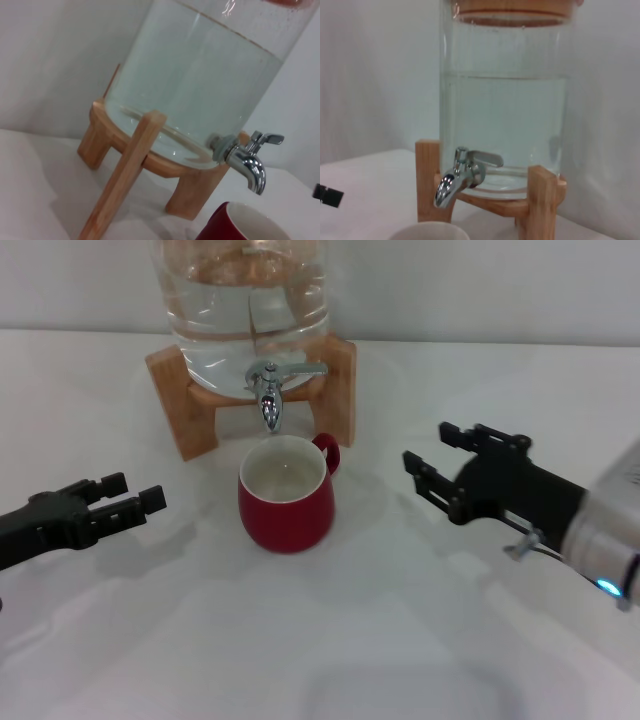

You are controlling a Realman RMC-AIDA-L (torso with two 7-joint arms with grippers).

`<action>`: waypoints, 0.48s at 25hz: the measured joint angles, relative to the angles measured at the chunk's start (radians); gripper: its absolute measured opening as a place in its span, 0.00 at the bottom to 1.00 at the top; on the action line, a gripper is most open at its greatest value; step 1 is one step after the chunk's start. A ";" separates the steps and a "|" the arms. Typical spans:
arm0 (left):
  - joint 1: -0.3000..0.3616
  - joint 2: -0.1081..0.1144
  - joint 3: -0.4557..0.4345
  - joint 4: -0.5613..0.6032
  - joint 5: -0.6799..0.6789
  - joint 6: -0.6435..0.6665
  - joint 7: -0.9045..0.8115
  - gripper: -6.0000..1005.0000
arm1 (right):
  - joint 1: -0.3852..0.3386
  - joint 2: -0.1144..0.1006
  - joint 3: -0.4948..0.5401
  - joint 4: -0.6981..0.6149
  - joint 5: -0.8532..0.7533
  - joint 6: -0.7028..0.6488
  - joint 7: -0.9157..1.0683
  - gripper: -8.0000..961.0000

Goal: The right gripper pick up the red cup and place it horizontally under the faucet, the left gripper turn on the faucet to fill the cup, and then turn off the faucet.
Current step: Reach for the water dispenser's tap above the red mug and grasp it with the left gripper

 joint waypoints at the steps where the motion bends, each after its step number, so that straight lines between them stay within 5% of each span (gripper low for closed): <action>1: 0.001 0.000 0.000 0.006 0.000 -0.003 -0.005 0.88 | -0.019 -0.012 0.000 0.013 -0.004 0.018 0.013 0.42; 7: 0.000 0.000 0.004 0.050 0.026 -0.031 -0.040 0.88 | -0.047 -0.038 0.000 -0.009 -0.008 0.121 0.152 0.54; 12: -0.008 -0.005 0.004 0.127 0.097 -0.071 -0.099 0.88 | -0.025 -0.068 -0.001 -0.016 -0.073 0.134 0.378 0.54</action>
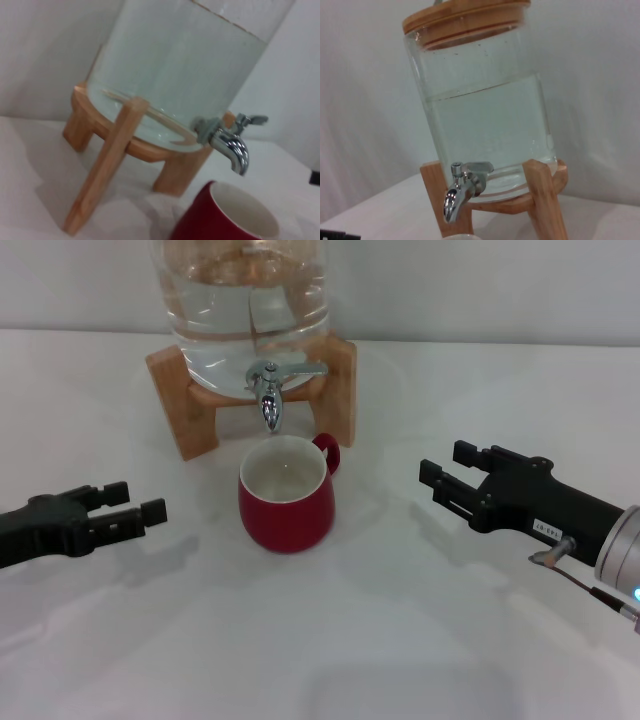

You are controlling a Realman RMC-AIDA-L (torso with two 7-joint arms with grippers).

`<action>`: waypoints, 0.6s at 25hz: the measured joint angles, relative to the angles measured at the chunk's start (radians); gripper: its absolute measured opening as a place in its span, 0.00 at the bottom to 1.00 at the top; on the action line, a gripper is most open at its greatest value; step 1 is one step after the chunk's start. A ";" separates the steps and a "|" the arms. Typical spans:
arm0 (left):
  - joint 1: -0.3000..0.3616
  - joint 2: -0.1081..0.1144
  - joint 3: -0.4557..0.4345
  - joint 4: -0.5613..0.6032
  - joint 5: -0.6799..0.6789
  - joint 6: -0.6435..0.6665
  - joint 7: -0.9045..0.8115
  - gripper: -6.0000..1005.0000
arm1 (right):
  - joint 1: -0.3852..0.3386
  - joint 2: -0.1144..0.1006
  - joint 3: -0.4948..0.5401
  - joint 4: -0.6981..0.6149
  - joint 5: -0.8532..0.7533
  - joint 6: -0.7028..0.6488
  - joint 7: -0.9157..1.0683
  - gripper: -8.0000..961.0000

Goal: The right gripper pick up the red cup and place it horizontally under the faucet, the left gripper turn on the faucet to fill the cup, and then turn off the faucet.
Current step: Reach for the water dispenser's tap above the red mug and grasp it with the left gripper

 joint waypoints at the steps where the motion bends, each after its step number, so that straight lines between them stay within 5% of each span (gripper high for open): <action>1: -0.003 -0.001 0.000 0.023 0.021 -0.015 -0.016 0.88 | 0.004 -0.002 0.005 -0.001 -0.028 0.003 0.044 0.54; 9: -0.013 -0.002 0.066 0.250 0.134 -0.121 -0.155 0.88 | 0.006 0.006 0.049 -0.021 -0.133 0.056 0.175 0.54; 15: -0.002 -0.003 0.142 0.593 0.147 -0.221 -0.260 0.88 | 0.004 0.011 0.073 -0.073 -0.139 0.138 0.180 0.54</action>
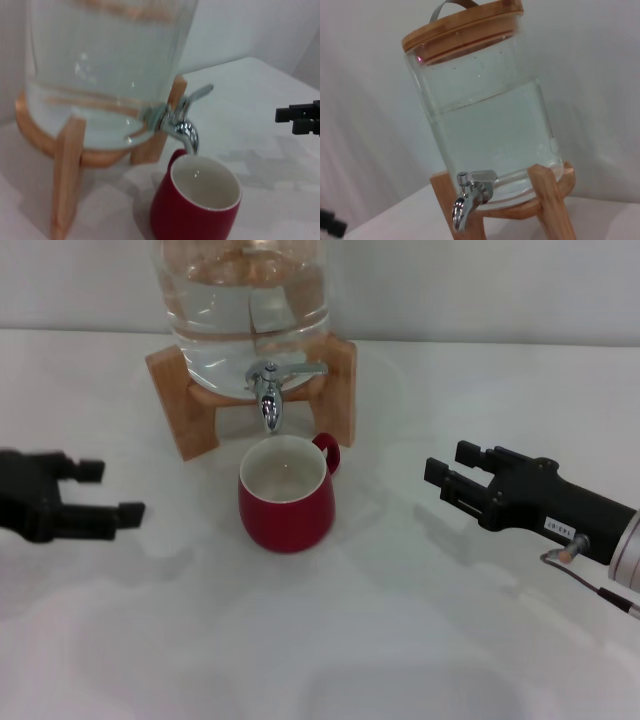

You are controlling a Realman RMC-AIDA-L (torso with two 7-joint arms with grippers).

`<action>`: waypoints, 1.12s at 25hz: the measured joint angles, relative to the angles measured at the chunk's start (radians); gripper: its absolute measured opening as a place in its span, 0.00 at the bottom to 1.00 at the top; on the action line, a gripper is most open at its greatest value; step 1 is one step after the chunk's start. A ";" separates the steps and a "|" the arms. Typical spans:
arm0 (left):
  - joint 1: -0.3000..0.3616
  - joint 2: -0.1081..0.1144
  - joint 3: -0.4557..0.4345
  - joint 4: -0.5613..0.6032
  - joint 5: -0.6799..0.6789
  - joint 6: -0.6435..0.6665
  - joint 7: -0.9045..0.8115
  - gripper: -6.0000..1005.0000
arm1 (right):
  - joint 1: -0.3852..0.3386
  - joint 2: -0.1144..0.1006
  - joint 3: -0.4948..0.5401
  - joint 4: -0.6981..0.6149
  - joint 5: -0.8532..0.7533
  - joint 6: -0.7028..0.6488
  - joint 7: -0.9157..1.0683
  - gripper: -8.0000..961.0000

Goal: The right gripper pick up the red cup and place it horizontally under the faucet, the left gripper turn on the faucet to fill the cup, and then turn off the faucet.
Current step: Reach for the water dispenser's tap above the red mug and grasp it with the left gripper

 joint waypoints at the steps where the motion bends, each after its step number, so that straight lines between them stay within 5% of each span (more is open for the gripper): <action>1: 0.000 0.000 0.007 0.048 0.000 -0.008 -0.006 0.88 | 0.002 0.001 0.001 -0.009 0.000 0.011 0.001 0.54; 9: -0.062 0.008 0.069 0.238 0.023 -0.005 -0.003 0.88 | 0.002 0.006 0.006 -0.016 -0.041 0.049 -0.001 0.55; 21: -0.158 0.003 0.179 0.231 0.048 0.091 0.027 0.88 | 0.004 0.023 0.026 -0.013 -0.134 0.093 -0.007 0.57; 28: -0.241 0.007 0.199 0.189 0.053 0.073 -0.018 0.88 | -0.007 0.055 0.058 -0.010 -0.238 0.112 -0.007 0.58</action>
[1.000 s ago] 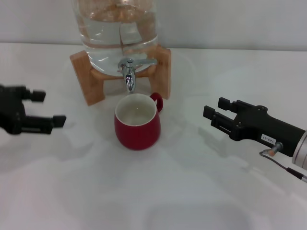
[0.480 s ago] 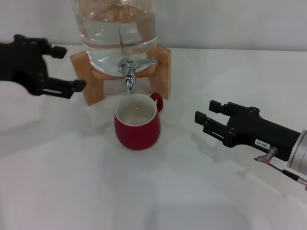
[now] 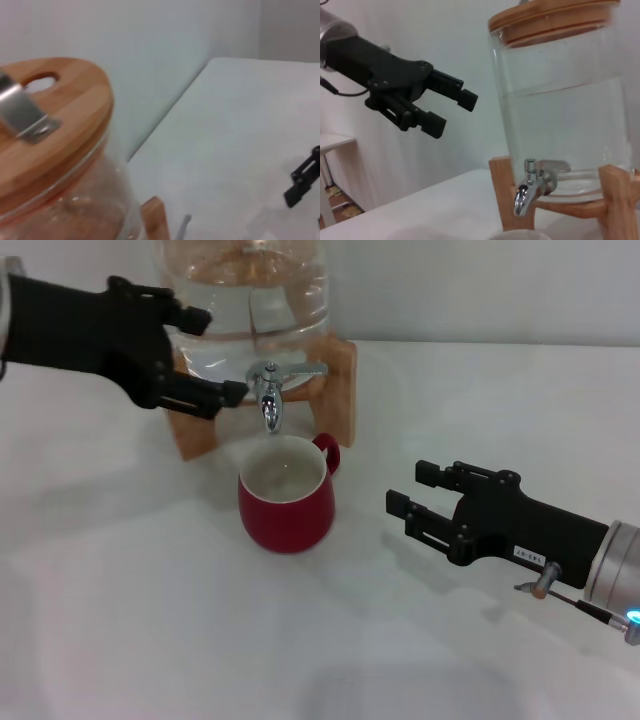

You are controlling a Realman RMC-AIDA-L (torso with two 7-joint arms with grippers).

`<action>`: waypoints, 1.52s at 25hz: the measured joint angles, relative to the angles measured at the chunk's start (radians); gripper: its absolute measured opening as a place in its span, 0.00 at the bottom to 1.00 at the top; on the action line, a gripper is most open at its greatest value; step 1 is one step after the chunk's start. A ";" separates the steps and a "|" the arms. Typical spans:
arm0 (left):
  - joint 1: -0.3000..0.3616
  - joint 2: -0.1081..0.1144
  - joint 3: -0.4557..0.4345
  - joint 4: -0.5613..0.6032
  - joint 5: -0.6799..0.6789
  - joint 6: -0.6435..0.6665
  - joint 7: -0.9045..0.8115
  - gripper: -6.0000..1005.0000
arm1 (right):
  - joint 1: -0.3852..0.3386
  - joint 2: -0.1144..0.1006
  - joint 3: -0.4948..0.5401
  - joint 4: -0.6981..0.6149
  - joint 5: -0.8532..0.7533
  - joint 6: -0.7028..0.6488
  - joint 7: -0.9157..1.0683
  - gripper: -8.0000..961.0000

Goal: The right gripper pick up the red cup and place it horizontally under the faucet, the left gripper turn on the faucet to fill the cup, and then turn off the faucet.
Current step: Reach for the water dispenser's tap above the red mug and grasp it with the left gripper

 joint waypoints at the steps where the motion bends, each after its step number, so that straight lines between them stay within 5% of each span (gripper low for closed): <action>1: -0.009 0.002 0.001 -0.001 0.003 -0.011 -0.005 0.88 | -0.002 0.002 0.003 0.000 -0.005 0.001 0.000 0.58; 10: -0.140 0.026 0.010 -0.027 0.082 -0.124 -0.068 0.88 | -0.002 0.006 0.025 0.004 -0.114 0.014 -0.004 0.60; 16: -0.198 0.030 0.023 -0.073 0.140 -0.138 -0.080 0.88 | -0.015 0.038 0.069 -0.003 -0.221 0.061 -0.141 0.60; 28: -0.230 0.027 0.055 -0.114 0.203 -0.109 -0.067 0.88 | -0.060 0.071 0.162 -0.023 -0.228 0.077 -0.217 0.62; 33: -0.251 0.018 0.069 -0.122 0.241 -0.075 -0.063 0.88 | -0.053 0.080 0.164 -0.027 -0.234 0.076 -0.227 0.74; 38: -0.283 0.015 0.105 -0.195 0.251 -0.037 -0.049 0.88 | -0.052 0.087 0.170 -0.031 -0.235 0.071 -0.237 0.74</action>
